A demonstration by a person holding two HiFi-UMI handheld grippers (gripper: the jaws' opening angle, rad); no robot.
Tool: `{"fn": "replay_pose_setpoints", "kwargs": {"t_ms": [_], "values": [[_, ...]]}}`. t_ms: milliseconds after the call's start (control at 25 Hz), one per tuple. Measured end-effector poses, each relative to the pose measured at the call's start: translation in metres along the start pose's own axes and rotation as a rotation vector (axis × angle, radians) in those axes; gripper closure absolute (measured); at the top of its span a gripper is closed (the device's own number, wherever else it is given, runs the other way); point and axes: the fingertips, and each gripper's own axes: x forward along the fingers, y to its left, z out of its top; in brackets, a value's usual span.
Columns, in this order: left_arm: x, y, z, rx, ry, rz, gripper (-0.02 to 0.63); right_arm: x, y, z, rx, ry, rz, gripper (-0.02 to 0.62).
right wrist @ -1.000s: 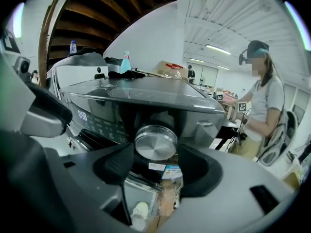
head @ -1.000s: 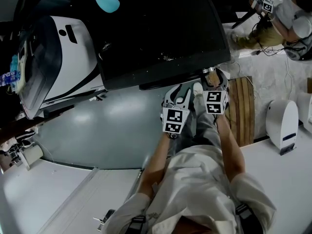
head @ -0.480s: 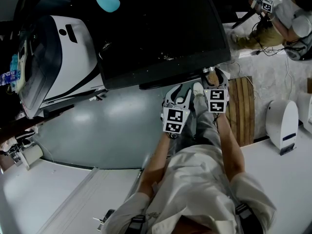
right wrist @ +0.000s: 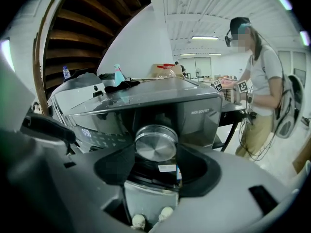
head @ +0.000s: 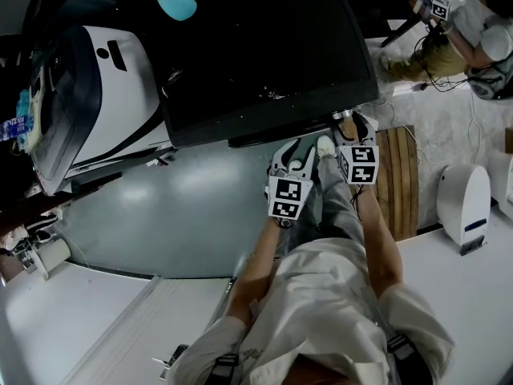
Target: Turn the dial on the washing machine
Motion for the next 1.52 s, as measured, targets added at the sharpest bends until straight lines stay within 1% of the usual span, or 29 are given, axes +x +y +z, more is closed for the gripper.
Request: {"fn": "replay_pose_setpoints", "kwargs": {"t_ms": [320,1200,1520], "values": [[0.0005,-0.0013,-0.0002,-0.001,0.0,0.0,0.468,0.0012,-0.0009,-0.0007,0.115,-0.009,0.055,0.325],[0.0011,-0.0005,-0.005,-0.006,0.01,-0.008,0.468,0.0019,-0.0031,-0.0011,0.337,-0.065,0.161,0.325],[0.0013,0.0008,-0.0077,-0.004,0.018,-0.011,0.468,0.0014,-0.0037,-0.0008,0.446,-0.092,0.209,0.326]]}}
